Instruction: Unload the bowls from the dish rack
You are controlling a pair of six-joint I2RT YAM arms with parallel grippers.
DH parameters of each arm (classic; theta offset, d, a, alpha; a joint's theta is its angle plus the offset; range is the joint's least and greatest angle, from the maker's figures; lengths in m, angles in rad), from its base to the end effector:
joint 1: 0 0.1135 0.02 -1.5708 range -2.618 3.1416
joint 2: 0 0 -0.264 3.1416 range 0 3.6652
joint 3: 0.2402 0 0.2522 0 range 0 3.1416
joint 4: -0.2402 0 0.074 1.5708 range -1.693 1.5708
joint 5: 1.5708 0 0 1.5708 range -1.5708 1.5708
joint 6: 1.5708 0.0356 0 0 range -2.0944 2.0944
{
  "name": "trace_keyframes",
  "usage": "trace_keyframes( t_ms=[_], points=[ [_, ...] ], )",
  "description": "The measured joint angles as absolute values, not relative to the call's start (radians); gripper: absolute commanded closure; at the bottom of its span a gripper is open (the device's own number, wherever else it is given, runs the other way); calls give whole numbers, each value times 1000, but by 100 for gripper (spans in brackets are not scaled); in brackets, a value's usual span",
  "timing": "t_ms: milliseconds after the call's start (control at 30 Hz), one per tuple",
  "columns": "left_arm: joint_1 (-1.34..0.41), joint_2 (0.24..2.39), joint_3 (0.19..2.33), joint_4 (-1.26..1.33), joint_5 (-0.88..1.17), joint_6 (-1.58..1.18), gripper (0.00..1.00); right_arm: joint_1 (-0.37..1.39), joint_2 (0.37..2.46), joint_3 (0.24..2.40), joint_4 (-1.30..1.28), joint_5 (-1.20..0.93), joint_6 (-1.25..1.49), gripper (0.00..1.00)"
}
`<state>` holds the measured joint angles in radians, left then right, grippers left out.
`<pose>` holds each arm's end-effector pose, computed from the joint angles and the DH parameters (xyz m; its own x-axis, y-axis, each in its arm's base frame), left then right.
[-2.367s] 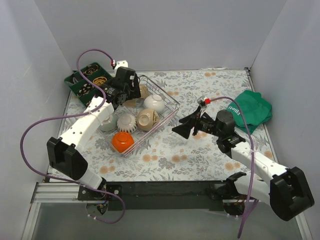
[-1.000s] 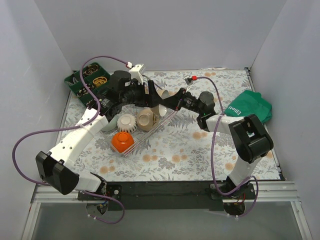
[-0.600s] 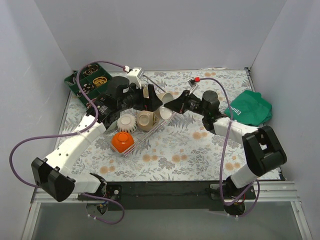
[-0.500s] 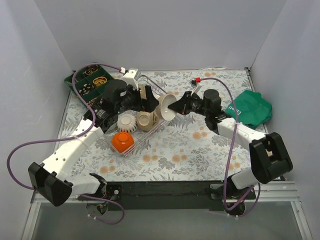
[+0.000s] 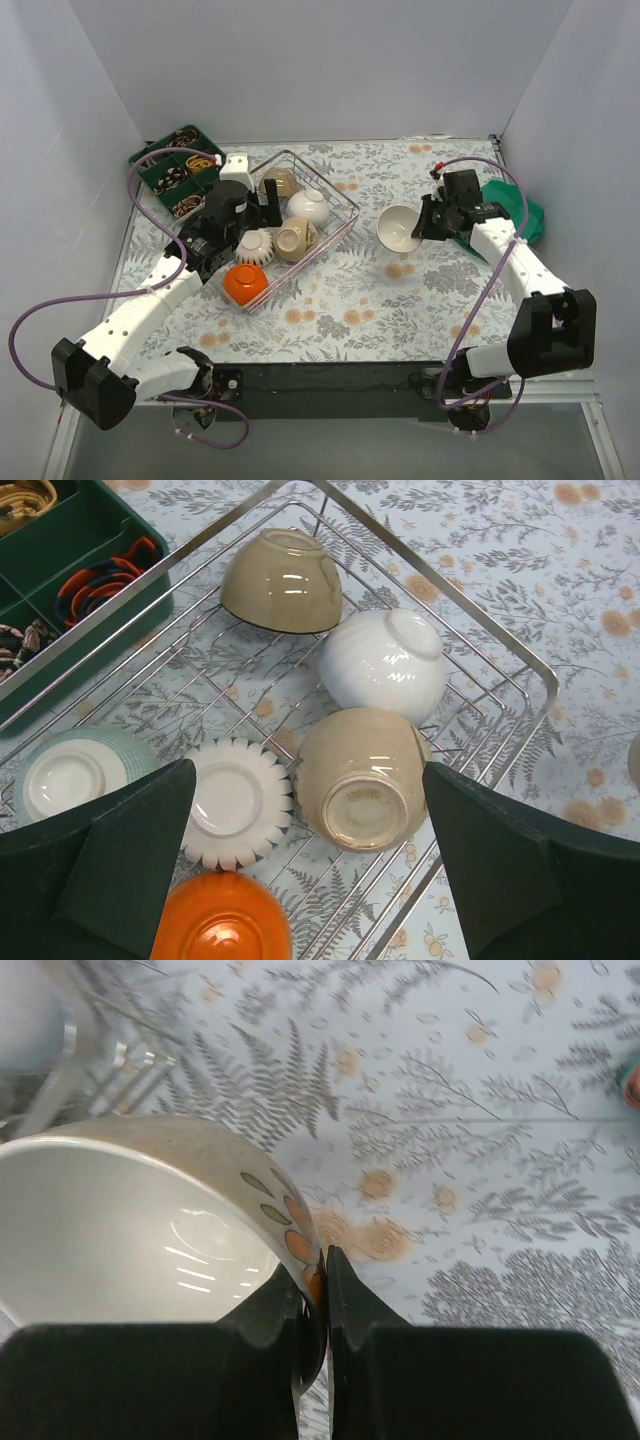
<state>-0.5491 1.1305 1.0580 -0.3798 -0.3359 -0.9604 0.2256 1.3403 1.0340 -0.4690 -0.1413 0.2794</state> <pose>0.2219 -0.1220 0.3474 -0.4102 -0.6559 -0.6336 -0.1680 0.7372 -0.6545 0.2809 0.0696 0.2774 -0.7438 0.1094 -0.6593 -0.1190 0.9491 0.2917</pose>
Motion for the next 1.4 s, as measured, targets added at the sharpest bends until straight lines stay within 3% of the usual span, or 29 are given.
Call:
trace_keyframes(
  t_ms=[633, 1067, 1167, 1400],
  points=[
    [-549, 1074, 1006, -311, -449, -957, 2, 168, 1705, 1171, -652, -58, 209, 97],
    [-549, 1068, 996, -305, -440, -957, 2, 166, 1706, 1164, -626, -54, 207, 26],
    [-549, 1068, 996, -305, -434, -957, 2, 166, 1662, 1160, -627, -46, 207, 15],
    [-549, 1070, 996, -305, -427, -957, 2, 187, 1476, 1160, -626, -16, 210, 3]
  ],
)
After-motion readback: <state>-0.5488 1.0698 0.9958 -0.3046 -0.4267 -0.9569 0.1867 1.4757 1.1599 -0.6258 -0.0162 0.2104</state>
